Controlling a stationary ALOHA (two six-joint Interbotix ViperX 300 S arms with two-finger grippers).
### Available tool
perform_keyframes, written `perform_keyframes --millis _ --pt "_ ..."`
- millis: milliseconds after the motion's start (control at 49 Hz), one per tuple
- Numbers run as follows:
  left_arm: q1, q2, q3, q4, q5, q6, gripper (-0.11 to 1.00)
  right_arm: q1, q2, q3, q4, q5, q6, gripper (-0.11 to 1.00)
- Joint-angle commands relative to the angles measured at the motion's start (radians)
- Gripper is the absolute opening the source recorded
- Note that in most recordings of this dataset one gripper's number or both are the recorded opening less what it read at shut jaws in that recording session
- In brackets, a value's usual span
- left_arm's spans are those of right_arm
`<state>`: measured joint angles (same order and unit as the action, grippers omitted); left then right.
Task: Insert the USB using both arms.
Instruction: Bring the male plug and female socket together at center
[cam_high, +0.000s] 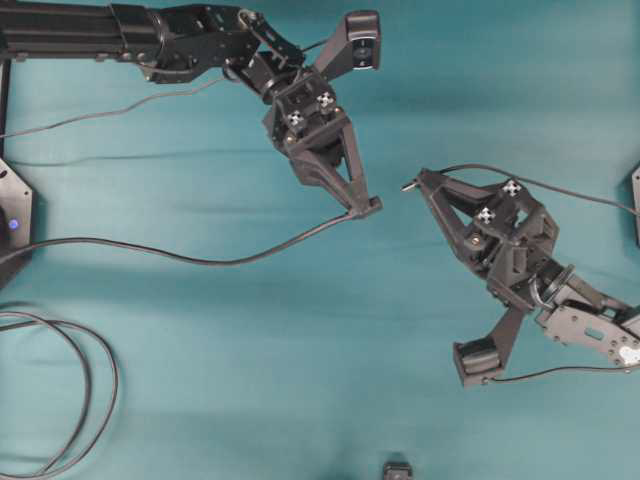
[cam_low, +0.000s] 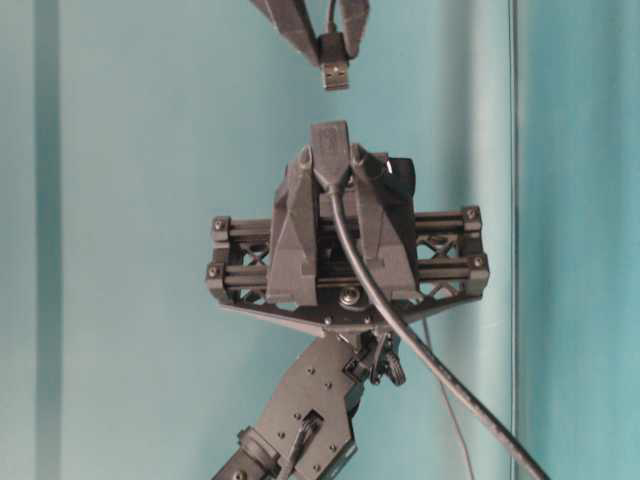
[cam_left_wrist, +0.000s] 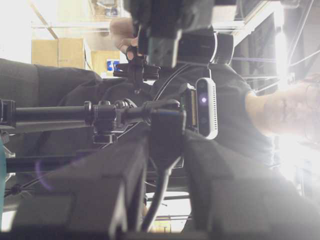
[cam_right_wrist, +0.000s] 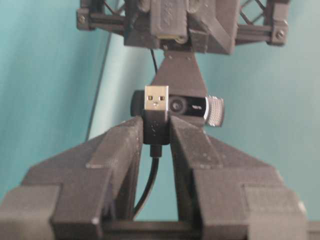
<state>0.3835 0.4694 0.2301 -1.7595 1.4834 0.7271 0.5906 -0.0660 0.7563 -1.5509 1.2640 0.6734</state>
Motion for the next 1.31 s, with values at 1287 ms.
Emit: perform_keyframes --millis 1287 --pt "-0.005 0.0 -0.052 0.038 -0.048 0.002 0.28 0.005 0.015 -0.043 -0.014 -0.029 0.048 0.2"
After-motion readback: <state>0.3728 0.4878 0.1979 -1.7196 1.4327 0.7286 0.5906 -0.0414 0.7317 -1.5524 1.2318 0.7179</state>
